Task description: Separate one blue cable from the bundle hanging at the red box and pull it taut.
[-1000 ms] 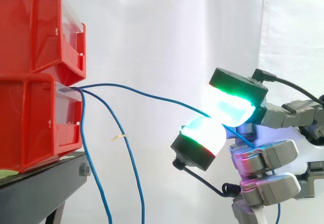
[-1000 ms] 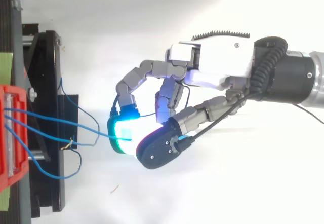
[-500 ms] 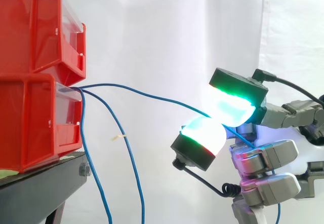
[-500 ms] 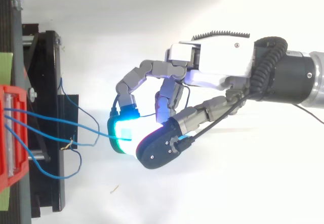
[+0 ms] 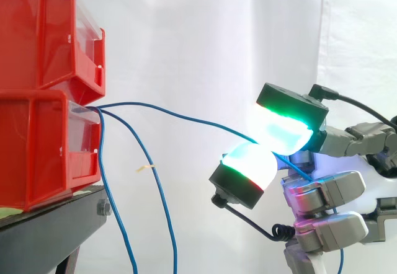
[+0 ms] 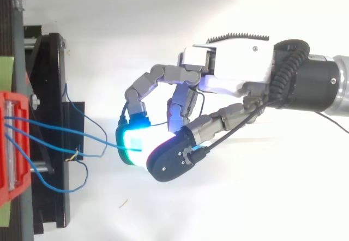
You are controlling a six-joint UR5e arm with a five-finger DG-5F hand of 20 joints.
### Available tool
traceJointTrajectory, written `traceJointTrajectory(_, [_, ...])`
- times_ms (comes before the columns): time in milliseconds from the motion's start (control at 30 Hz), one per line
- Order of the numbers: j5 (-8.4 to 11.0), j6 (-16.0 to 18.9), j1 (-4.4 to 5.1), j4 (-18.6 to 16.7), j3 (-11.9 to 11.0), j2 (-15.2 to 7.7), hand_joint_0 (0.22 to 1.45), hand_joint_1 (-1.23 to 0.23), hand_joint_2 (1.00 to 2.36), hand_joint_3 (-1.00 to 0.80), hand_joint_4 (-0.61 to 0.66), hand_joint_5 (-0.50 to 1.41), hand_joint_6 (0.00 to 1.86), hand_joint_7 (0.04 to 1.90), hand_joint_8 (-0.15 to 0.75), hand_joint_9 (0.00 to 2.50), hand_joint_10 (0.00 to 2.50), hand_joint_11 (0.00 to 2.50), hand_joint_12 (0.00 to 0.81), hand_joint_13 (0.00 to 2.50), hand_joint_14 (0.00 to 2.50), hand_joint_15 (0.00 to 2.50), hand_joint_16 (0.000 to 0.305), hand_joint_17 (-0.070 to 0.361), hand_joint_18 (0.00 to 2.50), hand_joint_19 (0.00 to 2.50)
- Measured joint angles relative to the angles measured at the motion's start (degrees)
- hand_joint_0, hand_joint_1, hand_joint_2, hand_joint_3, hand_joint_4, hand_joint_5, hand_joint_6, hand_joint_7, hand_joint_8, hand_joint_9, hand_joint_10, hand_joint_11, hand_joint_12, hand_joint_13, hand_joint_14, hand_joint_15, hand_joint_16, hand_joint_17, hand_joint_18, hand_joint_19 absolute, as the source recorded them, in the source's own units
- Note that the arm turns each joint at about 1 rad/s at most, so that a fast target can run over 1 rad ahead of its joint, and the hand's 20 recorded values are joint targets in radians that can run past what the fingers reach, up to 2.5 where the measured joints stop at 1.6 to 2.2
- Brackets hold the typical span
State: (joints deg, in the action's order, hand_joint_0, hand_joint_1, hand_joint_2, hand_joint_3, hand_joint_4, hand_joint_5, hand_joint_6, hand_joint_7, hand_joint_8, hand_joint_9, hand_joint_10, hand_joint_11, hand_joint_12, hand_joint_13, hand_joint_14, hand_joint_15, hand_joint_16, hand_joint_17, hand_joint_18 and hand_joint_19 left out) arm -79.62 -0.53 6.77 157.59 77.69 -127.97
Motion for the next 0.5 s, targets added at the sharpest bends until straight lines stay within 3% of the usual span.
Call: traceJointTrajectory(500, [-0.01, 0.00, 0.00, 0.00, 0.00, 0.00, 0.79, -0.88, 1.01, -0.25, -0.22, -0.17, 0.94, 1.27, 0.297, 1.38, 0.34, 1.64, 0.346, 1.34, 0.02, 1.21, 0.038, 0.085, 0.98, 0.80])
